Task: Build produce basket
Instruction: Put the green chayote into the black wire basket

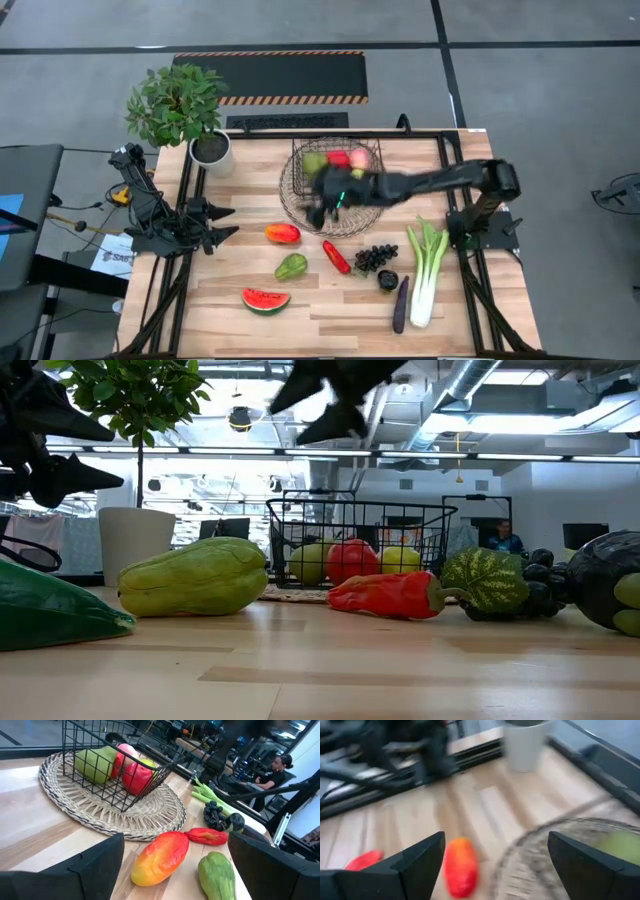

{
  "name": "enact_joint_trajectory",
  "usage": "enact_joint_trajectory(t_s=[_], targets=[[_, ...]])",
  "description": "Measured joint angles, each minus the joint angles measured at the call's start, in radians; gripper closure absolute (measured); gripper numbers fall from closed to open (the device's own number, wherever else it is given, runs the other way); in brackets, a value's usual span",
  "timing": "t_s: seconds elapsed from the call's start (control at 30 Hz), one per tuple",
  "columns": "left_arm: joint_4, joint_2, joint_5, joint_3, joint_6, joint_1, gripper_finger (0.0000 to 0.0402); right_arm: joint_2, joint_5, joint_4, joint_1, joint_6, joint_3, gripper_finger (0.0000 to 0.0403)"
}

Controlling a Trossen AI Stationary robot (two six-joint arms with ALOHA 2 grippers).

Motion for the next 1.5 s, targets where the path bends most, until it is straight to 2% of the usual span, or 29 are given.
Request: enact_joint_trajectory(t_s=[0.17,0.33,0.47,0.63,1.03,1.33,1.5], targets=[[0.000,0.000,0.000,0.000,0.000,0.000,0.0060,0.174,0.078,0.214,0.101,-0.069,-0.002,0.0034],[0.000,0.000,0.007,0.000,0.000,0.000,0.0060,0.297,-0.002,0.313,0.137,-0.122,-0.002,0.0035],[0.000,0.000,0.024,0.000,0.000,0.000,0.0060,0.310,-0.036,0.253,0.167,-0.160,-0.003,0.0035],[0.000,0.000,0.024,0.000,-0.001,0.000,0.0060,0.310,-0.150,0.253,0.184,-0.192,-0.002,0.0035],[0.000,0.000,0.026,0.000,-0.020,0.000,0.0060,0.432,-0.194,0.342,0.201,-0.172,0.000,0.0035],[0.000,0.000,0.031,0.000,-0.022,0.000,0.0060,0.461,-0.192,0.311,0.208,-0.121,0.001,0.0036],[0.000,0.000,0.032,0.000,-0.027,0.000,0.0060,0.448,-0.191,0.295,0.214,-0.090,-0.001,0.0067]])
